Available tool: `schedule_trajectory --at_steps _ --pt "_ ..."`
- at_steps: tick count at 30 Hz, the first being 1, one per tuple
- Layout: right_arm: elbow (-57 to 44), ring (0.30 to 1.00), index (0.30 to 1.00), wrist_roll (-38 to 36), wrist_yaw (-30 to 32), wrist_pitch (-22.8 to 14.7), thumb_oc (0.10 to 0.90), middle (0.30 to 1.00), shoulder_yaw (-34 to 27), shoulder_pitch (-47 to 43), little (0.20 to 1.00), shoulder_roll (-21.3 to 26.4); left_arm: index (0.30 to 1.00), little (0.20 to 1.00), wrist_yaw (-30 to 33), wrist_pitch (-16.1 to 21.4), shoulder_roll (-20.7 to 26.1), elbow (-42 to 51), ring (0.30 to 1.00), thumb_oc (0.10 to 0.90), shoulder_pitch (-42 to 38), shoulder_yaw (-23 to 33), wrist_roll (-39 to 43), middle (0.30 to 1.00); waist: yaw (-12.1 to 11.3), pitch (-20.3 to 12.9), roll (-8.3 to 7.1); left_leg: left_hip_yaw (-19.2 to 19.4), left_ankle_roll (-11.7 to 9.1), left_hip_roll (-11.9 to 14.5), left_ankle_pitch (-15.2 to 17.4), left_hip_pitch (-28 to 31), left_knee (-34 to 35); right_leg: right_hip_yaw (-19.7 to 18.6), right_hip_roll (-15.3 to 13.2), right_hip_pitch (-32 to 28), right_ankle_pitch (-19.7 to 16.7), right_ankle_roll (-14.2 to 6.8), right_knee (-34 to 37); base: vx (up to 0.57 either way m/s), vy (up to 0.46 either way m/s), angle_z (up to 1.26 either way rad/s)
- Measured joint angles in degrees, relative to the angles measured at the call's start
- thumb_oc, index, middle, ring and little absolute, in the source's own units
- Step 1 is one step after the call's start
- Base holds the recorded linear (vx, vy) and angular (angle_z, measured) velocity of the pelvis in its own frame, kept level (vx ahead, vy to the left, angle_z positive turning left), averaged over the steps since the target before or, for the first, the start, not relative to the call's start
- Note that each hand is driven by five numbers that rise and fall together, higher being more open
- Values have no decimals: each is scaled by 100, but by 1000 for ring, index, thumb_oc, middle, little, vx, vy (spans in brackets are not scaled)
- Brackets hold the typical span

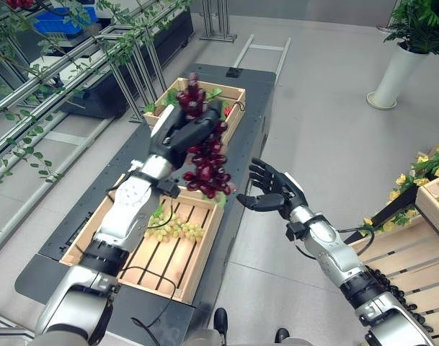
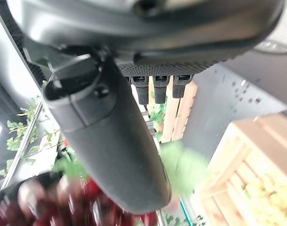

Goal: Pick up the fruits from the basket on one side to the basket on the other side

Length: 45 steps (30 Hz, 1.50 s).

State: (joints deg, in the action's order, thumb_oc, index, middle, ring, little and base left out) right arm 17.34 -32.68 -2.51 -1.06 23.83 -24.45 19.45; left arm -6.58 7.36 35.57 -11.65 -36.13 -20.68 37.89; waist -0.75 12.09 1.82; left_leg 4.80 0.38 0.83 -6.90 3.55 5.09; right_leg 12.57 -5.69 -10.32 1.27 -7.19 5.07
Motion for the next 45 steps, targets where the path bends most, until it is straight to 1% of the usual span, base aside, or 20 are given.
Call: schedule_trajectory --at_steps 2,3,6,9,12,16,20,24,25,26,27,31,35,41,45 --pt "-1 900 900 0 9 18 800 900 75 -141 900 -32 300 300 -64 -26 -6 -4 300 400 -179 -146 13 300 20 0 1 10 0 1 0 11 0 -28 -2 -3 -1 0 0 -6 -37 -5" --pt "0 900 900 2 25 94 800 900 172 -301 900 -23 300 300 -79 -74 -8 -4 300 400 -311 -231 14 300 21 0 1 22 0 3 0 14 0 -60 0 5 -2 1 0 -4 -32 -7" --pt "0 900 900 2 55 146 800 900 200 -491 900 -65 300 300 -124 -87 -72 -3 300 400 -492 -362 17 300 27 -1 1 26 0 1 0 32 0 -78 -2 -5 -6 1 0 -1 -8 -2" --pt "1 900 900 -10 94 245 800 900 209 -720 900 -88 300 300 -236 -95 -182 -3 300 400 -597 -379 74 300 44 -1 1 27 0 3 0 46 0 -84 -2 -14 -10 1 0 0 0 0" --pt "17 900 900 -341 97 322 800 900 237 -809 900 -87 300 300 -291 -168 -257 -3 300 400 -630 -379 109 300 67 -1 0 31 0 3 0 69 0 -88 -2 -37 -12 0 0 0 0 0" --pt "34 900 900 -438 111 334 800 900 386 -830 900 -93 300 300 -332 -284 -356 0 300 400 -660 -380 112 300 74 -2 -1 41 0 4 0 72 0 -105 -3 -29 -28 -1 0 1 -1 -2" --pt "35 900 900 -438 141 333 800 900 398 -841 900 -176 300 300 -352 -430 -386 4 300 400 -709 -398 112 300 108 -2 -1 43 0 4 0 77 0 -118 -4 -27 -39 -4 0 1 0 -1" --pt "34 900 900 -439 257 306 800 900 398 -848 900 -220 300 300 -349 -472 -397 25 300 400 -711 -412 112 300 115 -2 -2 45 0 4 0 91 0 -135 -5 -31 -45 -5 0 1 1 -2" --pt "34 655 655 -439 260 284 637 655 398 -848 655 -213 300 300 -348 -490 -397 45 300 400 -711 -417 112 300 115 -2 -2 49 0 4 0 92 0 -139 -6 -30 -47 -6 0 0 0 0" --pt "34 300 300 -448 259 265 400 300 398 -848 300 -213 300 300 -345 -510 -397 56 300 400 -711 -417 113 300 112 -2 -2 50 0 4 0 93 0 -140 -6 -31 -48 -7 0 0 0 0" --pt "34 300 300 -610 258 234 400 300 398 -847 300 -213 300 300 -333 -526 -399 59 300 400 -711 -417 113 300 117 -2 -2 50 0 4 0 96 0 -143 -7 -31 -49 -7 0 0 0 0" --pt "37 300 300 -839 257 55 400 300 401 -846 300 -215 300 300 -258 -526 -400 59 300 400 -719 -415 118 300 123 -2 -2 52 0 4 0 102 0 -145 -7 -37 -50 -7 0 0 0 0" --pt "49 300 300 -847 258 43 400 300 413 -846 300 -224 300 300 -169 -525 -403 59 300 400 -800 -414 124 300 120 -2 -2 52 0 4 0 107 0 -145 -7 -44 -51 -7 0 0 0 0" --pt "96 300 300 -852 259 -82 400 300 413 -846 300 -233 300 300 -50 -516 -412 33 300 400 -929 -414 118 300 121 -4 1 53 0 4 0 113 0 -146 -7 -47 -51 -7 0 0 0 0" --pt "215 300 300 -867 259 -94 400 300 413 -845 300 -231 300 300 34 -324 -415 -318 300 400 -938 -414 120 300 144 -17 22 66 0 6 0 122 0 -152 -7 -49 -51 -7 0 0 0 0"
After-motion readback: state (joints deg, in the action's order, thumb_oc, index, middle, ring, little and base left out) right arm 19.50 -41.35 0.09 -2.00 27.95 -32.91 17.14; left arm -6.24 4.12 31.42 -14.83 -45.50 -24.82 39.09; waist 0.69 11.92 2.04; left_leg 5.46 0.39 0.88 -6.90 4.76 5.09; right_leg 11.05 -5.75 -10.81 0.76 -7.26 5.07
